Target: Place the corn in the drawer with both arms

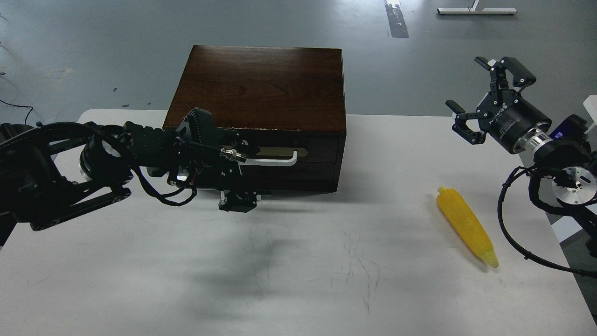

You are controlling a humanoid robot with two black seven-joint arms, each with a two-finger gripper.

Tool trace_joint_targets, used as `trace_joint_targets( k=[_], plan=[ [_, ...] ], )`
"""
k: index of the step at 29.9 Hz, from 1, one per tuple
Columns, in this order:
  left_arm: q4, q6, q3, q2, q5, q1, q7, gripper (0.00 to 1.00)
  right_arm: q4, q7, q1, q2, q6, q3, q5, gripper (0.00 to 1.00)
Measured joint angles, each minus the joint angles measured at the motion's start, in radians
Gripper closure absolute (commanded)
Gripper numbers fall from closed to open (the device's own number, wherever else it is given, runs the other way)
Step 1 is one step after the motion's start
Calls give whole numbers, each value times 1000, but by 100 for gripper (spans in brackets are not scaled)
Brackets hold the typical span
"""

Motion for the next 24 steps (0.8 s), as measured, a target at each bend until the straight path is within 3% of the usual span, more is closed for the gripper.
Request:
trace_joint_targets(
  k=[6, 24],
  plan=[
    [9, -1, 1, -11, 0, 3, -4, 2, 1, 1, 0, -1, 0, 2, 1, 0],
    [26, -1, 31, -33, 0, -13, -115, 2, -2, 3, 0, -2, 0, 3, 1, 0]
  ],
)
